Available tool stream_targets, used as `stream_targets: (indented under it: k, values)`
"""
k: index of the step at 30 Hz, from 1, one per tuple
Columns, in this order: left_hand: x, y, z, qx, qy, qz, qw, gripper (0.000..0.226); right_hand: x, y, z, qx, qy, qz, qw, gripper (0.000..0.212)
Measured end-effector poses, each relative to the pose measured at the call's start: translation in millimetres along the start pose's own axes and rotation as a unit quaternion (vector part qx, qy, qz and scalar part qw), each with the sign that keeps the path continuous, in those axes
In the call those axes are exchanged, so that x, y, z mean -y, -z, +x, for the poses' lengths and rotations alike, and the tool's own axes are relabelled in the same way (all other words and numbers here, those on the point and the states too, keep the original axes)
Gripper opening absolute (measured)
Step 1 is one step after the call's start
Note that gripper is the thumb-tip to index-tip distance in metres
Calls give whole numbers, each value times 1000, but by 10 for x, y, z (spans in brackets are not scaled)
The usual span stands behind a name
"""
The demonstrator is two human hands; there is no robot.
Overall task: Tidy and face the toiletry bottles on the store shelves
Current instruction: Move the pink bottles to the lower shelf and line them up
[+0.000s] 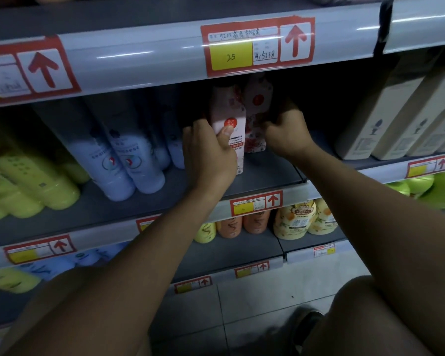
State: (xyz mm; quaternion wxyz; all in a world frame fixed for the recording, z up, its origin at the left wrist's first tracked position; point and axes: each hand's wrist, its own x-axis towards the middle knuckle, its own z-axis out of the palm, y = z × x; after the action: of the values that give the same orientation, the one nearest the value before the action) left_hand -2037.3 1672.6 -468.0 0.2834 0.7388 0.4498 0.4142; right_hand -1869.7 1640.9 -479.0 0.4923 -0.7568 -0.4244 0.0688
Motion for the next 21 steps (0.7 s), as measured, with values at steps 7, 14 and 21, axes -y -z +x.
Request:
stream_targets:
  k: [7,14,21]
  values:
    - [59,-6,-3,-13,-25,-2,1000,37,-30,-7,-3,8,5,-2,1000,49]
    - [101,34,-43,-20,-50,7,999,37,-43,91,-85,33,40,-87,995,47]
    - [191,276,-192,-25,-105,-34,994,31,-31,360,-275,42,37,-142,988,49]
